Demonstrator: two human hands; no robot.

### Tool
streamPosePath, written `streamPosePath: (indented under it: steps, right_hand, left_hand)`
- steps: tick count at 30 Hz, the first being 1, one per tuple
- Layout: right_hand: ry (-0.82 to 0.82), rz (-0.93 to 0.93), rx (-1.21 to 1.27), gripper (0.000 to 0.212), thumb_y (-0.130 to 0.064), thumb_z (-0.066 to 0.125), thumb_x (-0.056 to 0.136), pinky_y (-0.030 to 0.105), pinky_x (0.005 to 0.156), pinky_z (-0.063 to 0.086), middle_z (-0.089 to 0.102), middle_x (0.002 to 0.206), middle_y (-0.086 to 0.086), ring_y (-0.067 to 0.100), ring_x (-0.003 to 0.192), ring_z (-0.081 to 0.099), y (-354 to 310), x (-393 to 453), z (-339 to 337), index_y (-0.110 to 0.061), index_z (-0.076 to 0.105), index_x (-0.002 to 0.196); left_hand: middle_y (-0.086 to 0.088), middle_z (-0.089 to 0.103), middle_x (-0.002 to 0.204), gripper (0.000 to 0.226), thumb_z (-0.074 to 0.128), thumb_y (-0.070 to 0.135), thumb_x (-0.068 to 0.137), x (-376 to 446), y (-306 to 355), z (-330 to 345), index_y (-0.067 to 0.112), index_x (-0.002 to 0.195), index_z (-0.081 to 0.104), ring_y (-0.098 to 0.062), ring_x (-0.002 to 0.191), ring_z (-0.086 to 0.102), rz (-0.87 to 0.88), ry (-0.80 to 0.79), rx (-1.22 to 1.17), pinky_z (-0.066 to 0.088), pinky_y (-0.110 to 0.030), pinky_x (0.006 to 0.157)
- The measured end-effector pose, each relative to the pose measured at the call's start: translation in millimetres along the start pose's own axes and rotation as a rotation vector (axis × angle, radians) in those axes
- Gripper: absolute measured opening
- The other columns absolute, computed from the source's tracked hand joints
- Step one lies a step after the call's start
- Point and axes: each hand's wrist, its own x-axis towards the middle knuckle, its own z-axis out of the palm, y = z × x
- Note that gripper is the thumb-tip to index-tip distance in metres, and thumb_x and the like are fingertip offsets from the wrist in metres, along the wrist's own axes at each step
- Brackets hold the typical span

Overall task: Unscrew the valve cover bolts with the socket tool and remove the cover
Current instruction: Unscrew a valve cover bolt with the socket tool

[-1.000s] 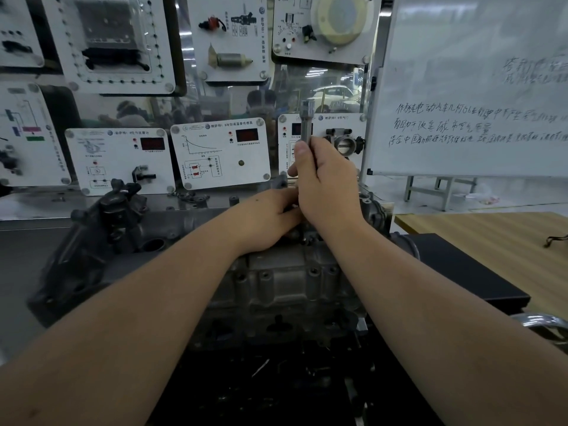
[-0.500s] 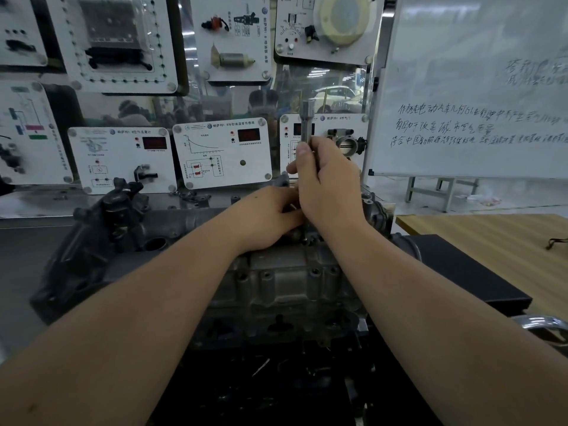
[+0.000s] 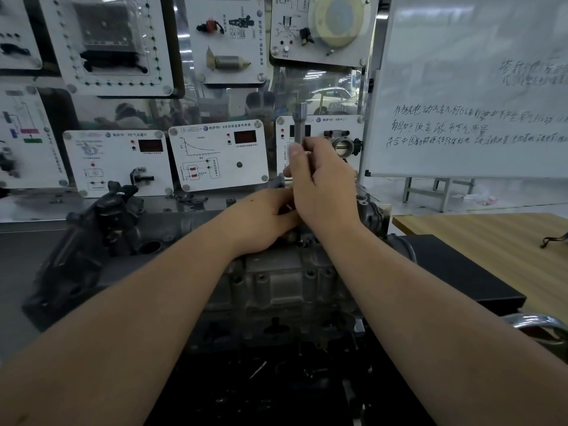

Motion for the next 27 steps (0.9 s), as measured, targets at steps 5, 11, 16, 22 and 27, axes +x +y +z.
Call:
streamPosePath:
  steps: [5, 11, 16, 22, 27]
  right_hand:
    - [-0.002, 0.017, -0.011, 0.022, -0.033, 0.054, 0.104, 0.015, 0.061, 0.047, 0.063, 0.072, -0.013, 0.003, 0.068, 0.062, 0.4, 0.8, 0.4, -0.016, 0.057, 0.119]
    - [-0.017, 0.042, 0.024, 0.012, -0.029, 0.043, 0.108, 0.023, 0.063, 0.052, 0.066, 0.079, -0.009, 0.005, 0.069, 0.063, -0.3, 0.6, -0.3, -0.023, 0.054, 0.107]
    - [0.01, -0.031, -0.006, 0.019, -0.033, 0.057, 0.103, 0.018, 0.059, 0.045, 0.056, 0.065, -0.011, 0.003, 0.066, 0.056, -1.1, -1.0, -0.4, -0.014, 0.059, 0.1]
    - [-0.021, 0.026, 0.031, 0.034, -0.031, 0.042, 0.109, 0.018, 0.057, 0.045, 0.065, 0.074, -0.005, 0.003, 0.064, 0.057, -0.1, -0.4, 1.2, -0.007, 0.058, 0.09]
    - [-0.04, 0.002, -0.006, 0.027, -0.036, 0.054, 0.104, 0.012, 0.059, 0.043, 0.058, 0.066, -0.012, 0.0, 0.064, 0.057, -1.1, -1.3, 0.3, -0.015, 0.058, 0.119]
  left_hand:
    - [0.018, 0.066, 0.098, 0.011, 0.053, 0.035, 0.104, 1.7, -2.1, 2.7, 0.044, 0.11, 0.055, 0.004, 0.085, 0.062, 0.027, 0.021, 0.009, 0.045, -0.019, 0.072]
    - [0.025, 0.062, 0.095, 0.013, 0.051, 0.036, 0.106, 0.1, -1.2, 1.3, 0.049, 0.102, 0.053, 0.002, 0.09, 0.063, 0.024, -0.014, 0.015, 0.051, -0.027, 0.082]
    - [0.027, 0.059, 0.09, 0.021, 0.057, 0.034, 0.102, -0.3, -1.3, 2.7, 0.052, 0.097, 0.049, 0.007, 0.081, 0.06, 0.03, 0.018, 0.016, 0.043, -0.019, 0.07]
    - [0.028, 0.055, 0.086, 0.026, 0.046, 0.035, 0.106, -3.2, 2.5, 2.1, 0.053, 0.088, 0.046, 0.02, 0.076, 0.055, 0.024, 0.009, 0.045, 0.04, -0.009, 0.064]
    - [0.025, 0.061, 0.088, 0.012, 0.054, 0.034, 0.104, -0.9, 0.5, 2.5, 0.045, 0.099, 0.054, 0.008, 0.079, 0.061, 0.016, 0.008, 0.029, 0.045, -0.019, 0.07]
